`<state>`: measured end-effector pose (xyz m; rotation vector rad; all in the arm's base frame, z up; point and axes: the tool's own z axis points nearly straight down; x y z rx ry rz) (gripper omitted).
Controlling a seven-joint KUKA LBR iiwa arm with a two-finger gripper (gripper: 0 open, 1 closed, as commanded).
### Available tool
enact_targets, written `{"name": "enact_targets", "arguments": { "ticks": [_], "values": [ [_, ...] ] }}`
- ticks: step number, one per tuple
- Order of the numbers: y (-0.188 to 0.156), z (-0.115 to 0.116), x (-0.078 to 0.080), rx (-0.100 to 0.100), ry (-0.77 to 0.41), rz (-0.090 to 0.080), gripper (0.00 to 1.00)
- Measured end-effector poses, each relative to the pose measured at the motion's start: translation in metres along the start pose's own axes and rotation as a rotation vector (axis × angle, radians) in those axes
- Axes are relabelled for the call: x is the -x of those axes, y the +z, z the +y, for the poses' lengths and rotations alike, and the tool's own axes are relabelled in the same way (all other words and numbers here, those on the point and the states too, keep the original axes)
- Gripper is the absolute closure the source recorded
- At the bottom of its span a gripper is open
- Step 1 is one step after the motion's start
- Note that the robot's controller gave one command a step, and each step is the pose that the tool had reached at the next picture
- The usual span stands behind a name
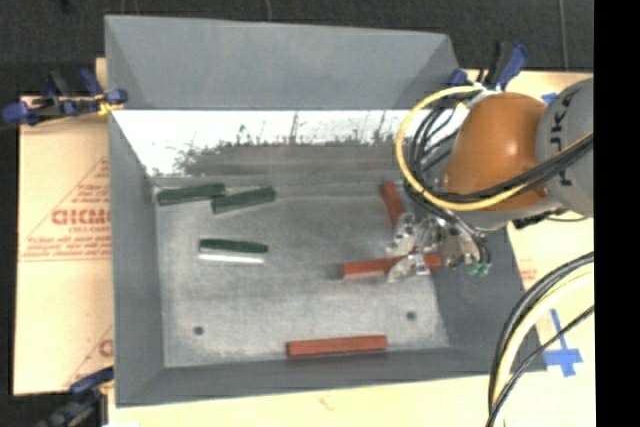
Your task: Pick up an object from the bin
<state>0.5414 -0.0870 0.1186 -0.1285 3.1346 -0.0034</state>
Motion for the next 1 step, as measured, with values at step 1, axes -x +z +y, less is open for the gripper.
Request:
{"name": "enact_targets", "arguments": {
  "ticks": [1],
  "values": [
    [-0.0097,0.0001,-0.0011,0.001,0.0,0.005,1.0]
  ]
}}
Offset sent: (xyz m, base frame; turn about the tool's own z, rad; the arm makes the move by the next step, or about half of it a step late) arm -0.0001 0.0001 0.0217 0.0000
